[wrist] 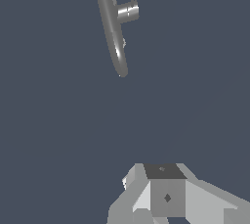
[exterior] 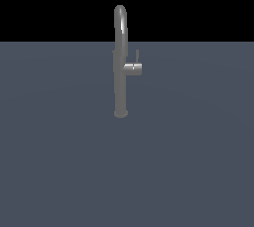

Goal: Turn on the faucet by rotating a designated handle.

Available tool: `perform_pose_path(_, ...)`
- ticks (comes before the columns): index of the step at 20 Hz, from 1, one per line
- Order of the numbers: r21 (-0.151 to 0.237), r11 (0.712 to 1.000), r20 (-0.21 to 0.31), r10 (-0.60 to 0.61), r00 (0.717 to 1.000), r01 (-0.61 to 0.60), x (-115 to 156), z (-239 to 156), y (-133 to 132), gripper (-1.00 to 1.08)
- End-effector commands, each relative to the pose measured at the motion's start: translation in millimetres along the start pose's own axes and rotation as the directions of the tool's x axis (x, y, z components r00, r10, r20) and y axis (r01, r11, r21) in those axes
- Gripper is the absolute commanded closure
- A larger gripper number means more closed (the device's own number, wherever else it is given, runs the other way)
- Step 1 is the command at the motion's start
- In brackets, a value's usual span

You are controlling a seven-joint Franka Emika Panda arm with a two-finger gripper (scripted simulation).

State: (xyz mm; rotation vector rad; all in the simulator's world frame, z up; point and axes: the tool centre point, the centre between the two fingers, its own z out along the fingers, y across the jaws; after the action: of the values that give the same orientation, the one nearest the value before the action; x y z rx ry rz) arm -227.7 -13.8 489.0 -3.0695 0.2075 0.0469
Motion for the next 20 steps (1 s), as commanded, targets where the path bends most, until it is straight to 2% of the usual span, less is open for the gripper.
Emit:
perform_pose_path(1, 0.021, 1.000, 0.027, 0.023, 0.999, -0.023, 9, 1, -3, 1.08)
perform_pose_path(11, 0.125, 0.979, 0.185, 0.137, 0.973, -0.161, 60, 7, -15, 1.08)
perform_pose_path(20, 0.203, 0.930, 0.346, 0.224, 0.911, -0.306, 110, 19, -21, 1.08)
